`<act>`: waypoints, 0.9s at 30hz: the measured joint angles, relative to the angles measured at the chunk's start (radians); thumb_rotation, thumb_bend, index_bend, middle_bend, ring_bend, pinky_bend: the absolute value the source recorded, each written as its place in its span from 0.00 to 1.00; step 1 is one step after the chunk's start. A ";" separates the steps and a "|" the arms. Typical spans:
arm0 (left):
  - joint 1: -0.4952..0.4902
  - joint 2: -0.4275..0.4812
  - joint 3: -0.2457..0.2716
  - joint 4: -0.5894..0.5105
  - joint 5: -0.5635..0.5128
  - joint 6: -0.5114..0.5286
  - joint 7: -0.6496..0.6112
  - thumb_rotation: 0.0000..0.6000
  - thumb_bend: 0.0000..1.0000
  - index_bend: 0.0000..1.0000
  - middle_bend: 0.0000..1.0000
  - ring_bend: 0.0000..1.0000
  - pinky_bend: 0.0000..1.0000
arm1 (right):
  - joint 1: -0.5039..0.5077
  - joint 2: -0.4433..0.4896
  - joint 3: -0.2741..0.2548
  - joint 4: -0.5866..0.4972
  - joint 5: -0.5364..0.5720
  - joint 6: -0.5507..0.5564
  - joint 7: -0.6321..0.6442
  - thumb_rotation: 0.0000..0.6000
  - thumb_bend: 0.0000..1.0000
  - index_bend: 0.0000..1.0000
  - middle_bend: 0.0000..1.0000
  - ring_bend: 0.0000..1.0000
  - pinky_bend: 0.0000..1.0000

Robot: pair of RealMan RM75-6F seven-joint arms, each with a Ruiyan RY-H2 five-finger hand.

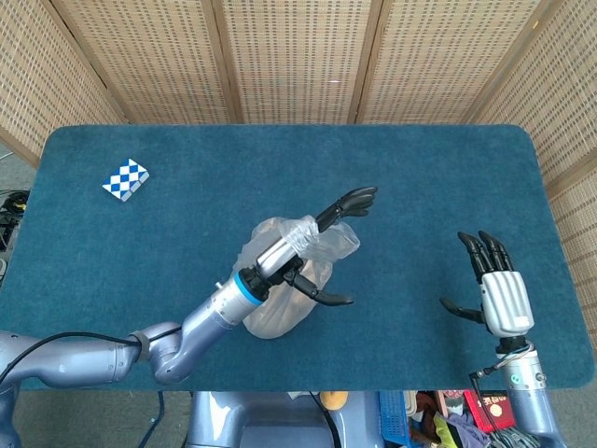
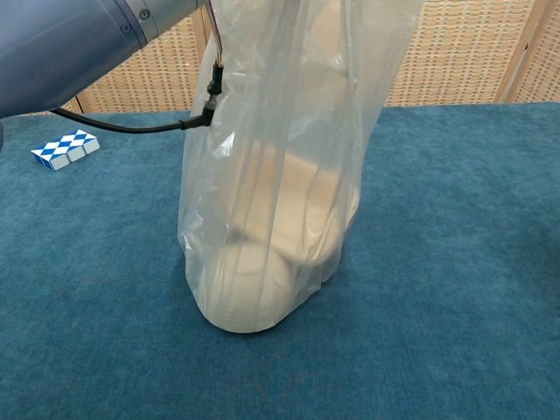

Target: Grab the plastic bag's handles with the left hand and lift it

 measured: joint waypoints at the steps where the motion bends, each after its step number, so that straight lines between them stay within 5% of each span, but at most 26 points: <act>1: 0.001 0.001 -0.003 0.003 0.001 0.006 0.024 0.73 0.02 0.02 0.01 0.07 0.07 | -0.001 0.001 0.001 -0.001 -0.001 0.001 0.000 1.00 0.00 0.00 0.15 0.04 0.08; 6: 0.005 0.022 -0.024 -0.004 -0.010 0.021 0.108 0.74 0.02 0.02 0.01 0.07 0.07 | -0.006 0.004 0.006 -0.004 -0.006 0.003 0.001 1.00 0.00 0.00 0.15 0.04 0.08; 9: 0.006 0.049 -0.038 -0.026 -0.025 0.015 0.129 0.91 0.02 0.04 0.06 0.10 0.13 | -0.009 0.006 0.010 -0.006 -0.007 0.006 0.002 1.00 0.00 0.00 0.15 0.04 0.08; 11: 0.006 0.071 -0.046 -0.044 -0.037 0.001 0.137 1.00 0.02 0.15 0.25 0.25 0.31 | -0.010 0.006 0.012 -0.007 -0.008 0.007 0.002 1.00 0.00 0.00 0.15 0.04 0.08; 14: 0.006 0.095 -0.065 -0.077 -0.061 -0.010 0.137 1.00 0.01 0.39 0.54 0.51 0.50 | -0.012 0.008 0.015 -0.009 -0.010 0.011 0.003 1.00 0.00 0.00 0.15 0.04 0.08; 18: 0.010 0.122 -0.094 -0.132 -0.107 -0.023 0.139 1.00 0.02 0.66 0.74 0.69 0.64 | -0.015 0.009 0.018 -0.011 -0.013 0.013 0.004 1.00 0.00 0.00 0.15 0.04 0.08; 20: 0.013 0.131 -0.111 -0.155 -0.133 -0.023 0.139 1.00 0.11 0.77 0.82 0.76 0.73 | -0.016 0.010 0.019 -0.013 -0.016 0.016 0.005 1.00 0.00 0.00 0.15 0.04 0.08; 27: 0.022 0.180 -0.170 -0.229 -0.248 -0.042 0.170 1.00 0.83 1.00 0.97 0.91 0.97 | -0.022 0.016 0.024 -0.018 -0.022 0.022 0.013 1.00 0.00 0.00 0.15 0.04 0.08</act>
